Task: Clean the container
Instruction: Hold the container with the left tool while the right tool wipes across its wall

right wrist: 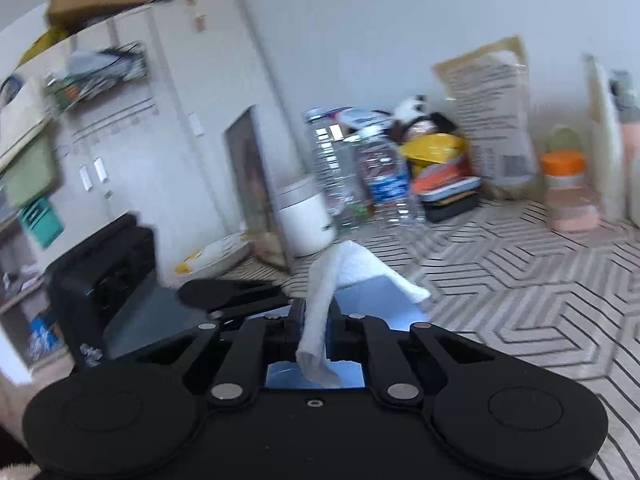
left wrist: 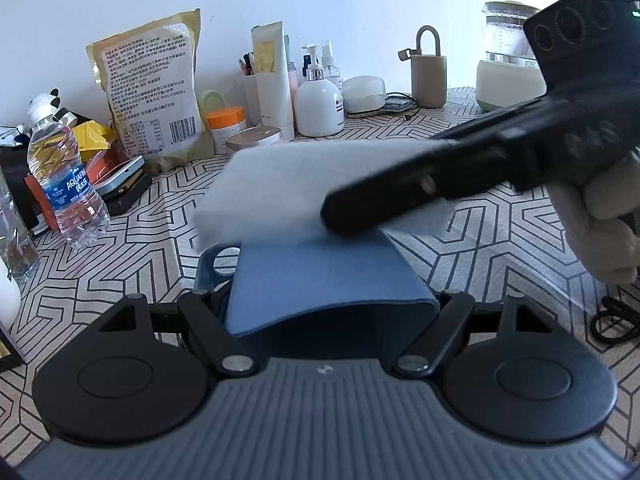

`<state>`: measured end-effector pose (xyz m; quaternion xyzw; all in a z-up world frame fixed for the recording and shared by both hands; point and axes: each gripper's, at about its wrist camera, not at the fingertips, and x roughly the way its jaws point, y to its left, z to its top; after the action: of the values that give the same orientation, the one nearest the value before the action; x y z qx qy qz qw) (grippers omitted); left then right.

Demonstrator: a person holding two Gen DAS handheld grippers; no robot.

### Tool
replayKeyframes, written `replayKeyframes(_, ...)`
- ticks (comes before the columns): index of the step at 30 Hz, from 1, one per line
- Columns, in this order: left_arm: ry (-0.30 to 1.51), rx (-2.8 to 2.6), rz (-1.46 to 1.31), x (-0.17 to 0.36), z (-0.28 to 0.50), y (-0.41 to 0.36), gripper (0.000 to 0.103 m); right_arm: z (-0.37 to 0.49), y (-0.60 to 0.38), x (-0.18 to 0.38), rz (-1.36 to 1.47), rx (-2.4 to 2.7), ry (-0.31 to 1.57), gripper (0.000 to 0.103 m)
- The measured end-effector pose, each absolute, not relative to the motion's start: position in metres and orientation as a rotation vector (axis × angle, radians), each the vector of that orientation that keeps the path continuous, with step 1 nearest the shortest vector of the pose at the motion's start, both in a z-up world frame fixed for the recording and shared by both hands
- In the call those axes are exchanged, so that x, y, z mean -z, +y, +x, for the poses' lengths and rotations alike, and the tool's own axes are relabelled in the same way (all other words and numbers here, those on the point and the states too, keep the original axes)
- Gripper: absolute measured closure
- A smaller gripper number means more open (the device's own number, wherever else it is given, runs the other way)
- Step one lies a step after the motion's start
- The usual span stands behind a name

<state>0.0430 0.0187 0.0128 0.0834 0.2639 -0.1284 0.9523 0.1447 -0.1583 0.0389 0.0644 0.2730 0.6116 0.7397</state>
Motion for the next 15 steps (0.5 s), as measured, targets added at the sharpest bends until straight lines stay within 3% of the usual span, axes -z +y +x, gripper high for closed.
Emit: replayKeyframes(15,0.538,0.261,0.160,-0.013,0.043,0.019,0.024,0.133,-0.155,-0.043,0.108,-1.459,0.606,0.087)
